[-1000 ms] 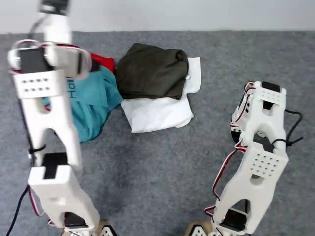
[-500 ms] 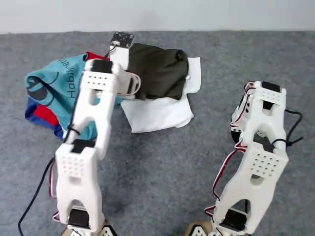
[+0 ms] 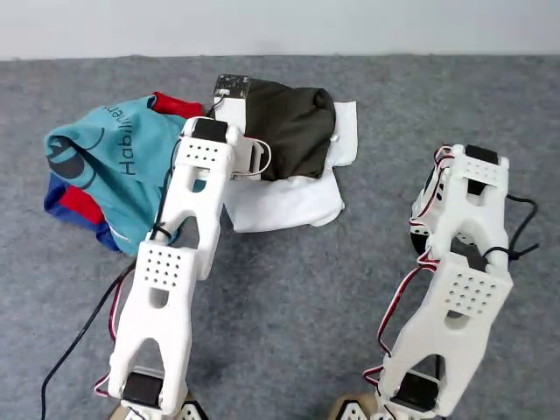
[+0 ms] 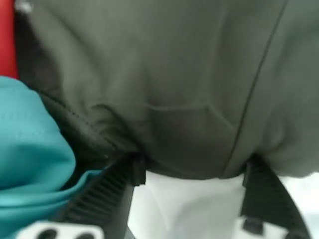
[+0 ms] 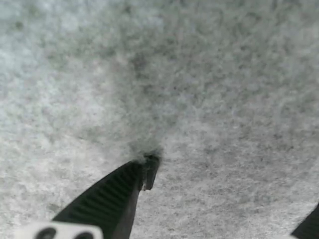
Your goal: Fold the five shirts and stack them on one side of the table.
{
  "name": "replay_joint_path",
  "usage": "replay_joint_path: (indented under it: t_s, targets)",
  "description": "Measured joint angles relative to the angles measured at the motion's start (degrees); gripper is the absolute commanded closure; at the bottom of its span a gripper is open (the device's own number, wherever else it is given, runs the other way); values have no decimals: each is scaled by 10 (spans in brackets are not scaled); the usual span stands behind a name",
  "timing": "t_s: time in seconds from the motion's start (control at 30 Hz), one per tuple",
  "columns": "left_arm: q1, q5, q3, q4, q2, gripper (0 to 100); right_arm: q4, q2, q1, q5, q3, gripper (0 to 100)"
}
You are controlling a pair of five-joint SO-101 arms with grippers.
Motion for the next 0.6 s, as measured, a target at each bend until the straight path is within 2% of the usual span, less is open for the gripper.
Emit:
replay_joint_path:
  t_s: [0.07, 0.23, 0.47, 0.6]
  targets:
    - [1, 0, -34, 17, 18, 756, 0, 0, 0, 0, 0, 502]
    - [10, 3, -112, 40, 55, 994, 0, 0, 0, 0, 0, 502]
    - [16, 3, -137, 41, 65, 987, 0, 0, 0, 0, 0, 502]
    - [15, 1, -160, 84, 41, 987, 0, 0, 0, 0, 0, 502]
